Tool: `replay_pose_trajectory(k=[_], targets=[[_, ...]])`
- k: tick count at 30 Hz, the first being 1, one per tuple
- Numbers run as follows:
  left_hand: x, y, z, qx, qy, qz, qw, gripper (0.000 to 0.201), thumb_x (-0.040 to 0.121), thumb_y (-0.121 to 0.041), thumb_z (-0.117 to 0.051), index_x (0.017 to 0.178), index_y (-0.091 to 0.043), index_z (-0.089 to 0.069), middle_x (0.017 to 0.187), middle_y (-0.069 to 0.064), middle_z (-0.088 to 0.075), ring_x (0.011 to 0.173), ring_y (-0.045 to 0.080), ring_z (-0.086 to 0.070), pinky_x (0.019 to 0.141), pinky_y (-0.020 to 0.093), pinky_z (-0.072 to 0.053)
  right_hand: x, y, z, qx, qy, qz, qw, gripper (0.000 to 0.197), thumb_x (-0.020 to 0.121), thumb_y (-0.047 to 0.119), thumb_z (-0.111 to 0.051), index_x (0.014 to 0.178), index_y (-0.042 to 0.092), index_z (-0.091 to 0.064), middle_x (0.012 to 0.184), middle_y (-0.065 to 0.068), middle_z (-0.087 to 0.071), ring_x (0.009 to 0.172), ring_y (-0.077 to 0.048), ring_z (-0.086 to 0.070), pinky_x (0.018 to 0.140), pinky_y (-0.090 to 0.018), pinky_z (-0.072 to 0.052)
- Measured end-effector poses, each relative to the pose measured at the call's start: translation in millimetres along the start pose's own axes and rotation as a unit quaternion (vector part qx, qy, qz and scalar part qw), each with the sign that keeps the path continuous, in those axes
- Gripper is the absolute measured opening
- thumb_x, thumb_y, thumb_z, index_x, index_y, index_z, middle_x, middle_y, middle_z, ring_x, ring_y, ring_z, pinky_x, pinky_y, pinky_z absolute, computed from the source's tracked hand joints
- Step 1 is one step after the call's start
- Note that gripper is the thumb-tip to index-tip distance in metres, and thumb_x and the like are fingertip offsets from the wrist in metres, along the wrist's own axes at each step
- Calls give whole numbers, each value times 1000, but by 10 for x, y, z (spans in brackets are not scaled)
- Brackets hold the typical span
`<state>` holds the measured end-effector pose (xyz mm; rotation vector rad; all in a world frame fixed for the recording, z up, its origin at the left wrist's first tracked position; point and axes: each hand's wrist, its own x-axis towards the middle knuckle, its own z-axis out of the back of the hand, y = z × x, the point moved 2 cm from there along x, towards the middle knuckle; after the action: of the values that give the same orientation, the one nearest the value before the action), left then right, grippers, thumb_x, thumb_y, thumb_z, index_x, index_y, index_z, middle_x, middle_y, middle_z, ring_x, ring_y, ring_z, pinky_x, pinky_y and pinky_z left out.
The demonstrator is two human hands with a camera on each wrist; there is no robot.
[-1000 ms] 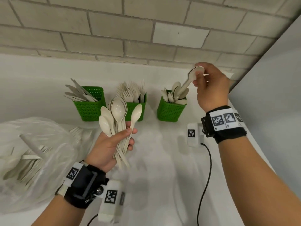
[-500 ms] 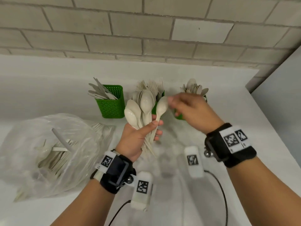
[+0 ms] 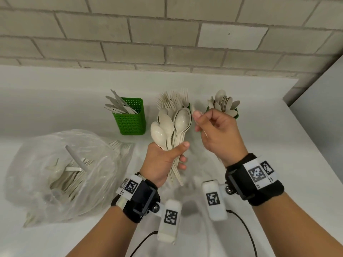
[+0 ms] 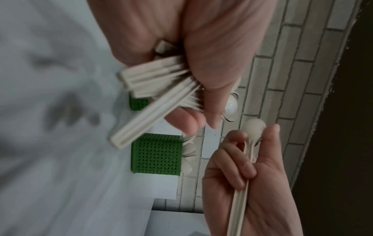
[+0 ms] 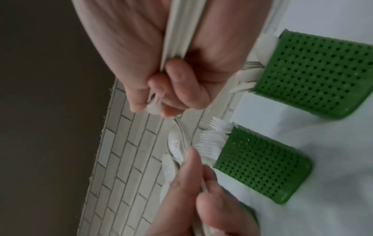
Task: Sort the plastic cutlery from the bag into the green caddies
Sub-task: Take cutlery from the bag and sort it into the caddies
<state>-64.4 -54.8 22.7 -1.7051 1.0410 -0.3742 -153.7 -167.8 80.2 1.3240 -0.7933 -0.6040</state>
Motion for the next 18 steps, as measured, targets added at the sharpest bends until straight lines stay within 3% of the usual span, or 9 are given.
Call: replay_pose_trajectory(k=[4,7,9,12,14,18], targets=[[-17,-12,19,31,-3,-13,999,22,77,-22,-74,89,-7,-65,62,5,-58,47,17,-55,41,25,-46,-28,-47,-45,60,-43,-48,996,24,85,18,-72,84,10,-49,55,-3,-52,32,-11,-37,35,-19,-32],[-38,-28,4,63,10,-23,998,26,80,-32,-69,88,-7,-66,65,6,-58,49,19,-55,41,26,-46,-36,-109,-106,16,4,-83,996,27,90,27,-67,108,13,-52,50,2,-53,32,-13,-38,35,-21,-33],[-41,-29,-2,65,11,-21,998,26,85,-32,-66,85,-6,-67,64,5,-57,50,19,-55,40,27,-46,-54,-146,-153,-60,42,-97,993,27,95,39,-56,95,11,-57,48,0,-53,34,-15,-43,37,-24,-36],[-50,-23,8,63,14,-18,998,18,91,-23,-63,85,-7,-69,64,4,-62,54,19,-57,40,27,-47,-76,-229,-208,-124,68,-97,985,51,99,46,-42,69,6,-53,47,-2,-51,39,-14,-48,43,-28,-40],[-58,-17,19,51,20,-12,998,12,92,-18,-63,90,-9,-70,67,4,-66,61,21,-62,43,29,-51,-68,-274,-210,-109,55,-80,989,48,101,43,-41,69,8,-51,48,-1,-48,41,-11,-45,46,-28,-38],[-57,-22,33,18,33,-2,999,16,91,-16,-62,92,-3,-71,77,14,-71,68,25,-67,54,35,-58,-63,-315,-223,-12,28,-89,996,43,104,33,-39,70,9,-50,46,-2,-43,39,-13,-40,39,-23,-33]])
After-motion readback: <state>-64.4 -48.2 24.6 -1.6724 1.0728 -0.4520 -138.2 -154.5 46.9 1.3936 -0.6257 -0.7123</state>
